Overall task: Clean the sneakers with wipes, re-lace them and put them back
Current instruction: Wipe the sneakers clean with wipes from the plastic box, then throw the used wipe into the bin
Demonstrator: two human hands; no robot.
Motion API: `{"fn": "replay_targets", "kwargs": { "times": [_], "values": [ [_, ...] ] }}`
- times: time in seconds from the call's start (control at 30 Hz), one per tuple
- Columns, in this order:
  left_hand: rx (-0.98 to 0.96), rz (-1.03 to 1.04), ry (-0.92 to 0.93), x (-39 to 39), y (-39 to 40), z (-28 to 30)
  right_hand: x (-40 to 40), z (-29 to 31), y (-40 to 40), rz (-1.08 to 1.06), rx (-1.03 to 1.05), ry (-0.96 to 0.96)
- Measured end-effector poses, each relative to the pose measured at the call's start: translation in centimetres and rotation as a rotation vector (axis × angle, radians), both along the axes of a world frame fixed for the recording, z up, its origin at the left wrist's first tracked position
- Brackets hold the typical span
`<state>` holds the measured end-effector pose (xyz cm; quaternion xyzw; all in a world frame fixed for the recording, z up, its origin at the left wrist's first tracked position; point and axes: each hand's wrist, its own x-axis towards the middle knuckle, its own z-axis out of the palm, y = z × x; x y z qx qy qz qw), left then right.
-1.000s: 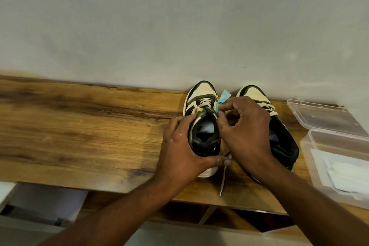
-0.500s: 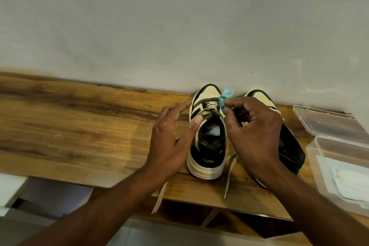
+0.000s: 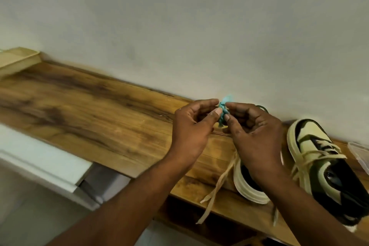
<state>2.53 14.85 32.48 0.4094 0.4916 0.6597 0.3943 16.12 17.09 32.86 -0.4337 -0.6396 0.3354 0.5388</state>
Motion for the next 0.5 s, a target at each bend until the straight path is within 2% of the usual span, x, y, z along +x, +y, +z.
{"fn": "replay_targets", "kwargs": {
  "times": [0.27, 0.5],
  "values": [
    [0.009, 0.242, -0.076, -8.5, -2.3, 1.6, -10.5, 3.1, -0.2, 0.187, -0.107, -0.106],
    [0.031, 0.505, -0.050, -16.5, -9.0, -0.5, -20.4, 2.6, -3.9, 0.433, -0.155, -0.232]
  ]
}}
